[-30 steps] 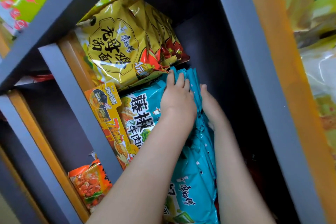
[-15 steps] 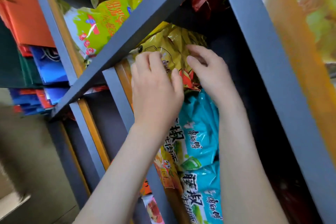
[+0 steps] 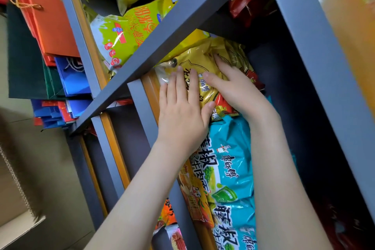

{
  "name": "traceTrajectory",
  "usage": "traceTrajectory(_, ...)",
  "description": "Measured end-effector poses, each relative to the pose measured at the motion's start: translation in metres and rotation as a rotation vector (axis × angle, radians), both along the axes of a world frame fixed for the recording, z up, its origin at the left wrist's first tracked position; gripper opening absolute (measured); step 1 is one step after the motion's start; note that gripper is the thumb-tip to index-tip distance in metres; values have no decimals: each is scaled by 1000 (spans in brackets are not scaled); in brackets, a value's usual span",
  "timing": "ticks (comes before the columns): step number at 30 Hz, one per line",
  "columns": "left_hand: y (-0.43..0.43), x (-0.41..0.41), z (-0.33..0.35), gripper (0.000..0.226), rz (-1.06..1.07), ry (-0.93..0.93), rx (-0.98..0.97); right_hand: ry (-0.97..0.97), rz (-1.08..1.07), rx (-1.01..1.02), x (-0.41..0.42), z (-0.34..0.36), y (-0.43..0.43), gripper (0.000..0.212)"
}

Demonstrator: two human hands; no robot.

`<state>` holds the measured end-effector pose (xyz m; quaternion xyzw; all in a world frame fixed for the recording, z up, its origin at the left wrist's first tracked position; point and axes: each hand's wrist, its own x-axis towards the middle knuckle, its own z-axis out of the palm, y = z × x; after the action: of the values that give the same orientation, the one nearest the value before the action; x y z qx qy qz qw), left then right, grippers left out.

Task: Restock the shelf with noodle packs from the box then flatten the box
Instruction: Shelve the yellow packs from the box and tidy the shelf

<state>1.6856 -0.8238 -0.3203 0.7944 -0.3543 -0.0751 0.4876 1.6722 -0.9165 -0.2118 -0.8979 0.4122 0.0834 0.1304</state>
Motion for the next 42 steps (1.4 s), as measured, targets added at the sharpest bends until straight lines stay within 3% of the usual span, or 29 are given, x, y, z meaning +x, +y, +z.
traceTrajectory(3, 5, -9, 1, 70, -35, 10, 14, 7, -19, 52, -12, 3, 0, 71)
traceTrajectory(5, 9, -8, 2, 72, -65, 27, 17, -3, -18, 54, -18, 4, 0, 59)
traceTrajectory(8, 17, 3, 7, 77, -99, 116, -9, -186, -29, -86, -22, 7, -4, 43)
traceTrajectory(11, 24, 12, 20, 75, -46, 246, -97, -316, -101, -170, -22, 9, -10, 40)
traceTrajectory(17, 8, 17, 47, 52, -21, -34, -250, -233, -204, -62, -8, 6, -25, 46)
traceTrajectory(20, -13, 22, 58, 48, -127, -235, -152, -105, -152, -62, 0, 12, -25, 44)
traceTrajectory(22, -22, 26, 60, 51, -231, -333, 16, -103, -112, -50, -2, 14, -22, 44)
traceTrajectory(25, -26, 22, 47, 57, -238, -324, 141, -163, -95, -9, -14, 15, -17, 44)
traceTrajectory(28, -21, 19, 45, 57, -172, -307, 116, -154, -106, -15, -29, 14, -17, 46)
traceTrajectory(33, -22, 26, 59, 51, -278, -299, 238, -140, -151, -60, -35, 10, -21, 42)
traceTrajectory(37, -21, 26, 60, 51, -304, -364, 240, -343, -246, -92, -28, 14, -25, 39)
traceTrajectory(42, -27, 31, 78, 48, -378, -407, 152, -286, -346, -26, -18, 8, -39, 42)
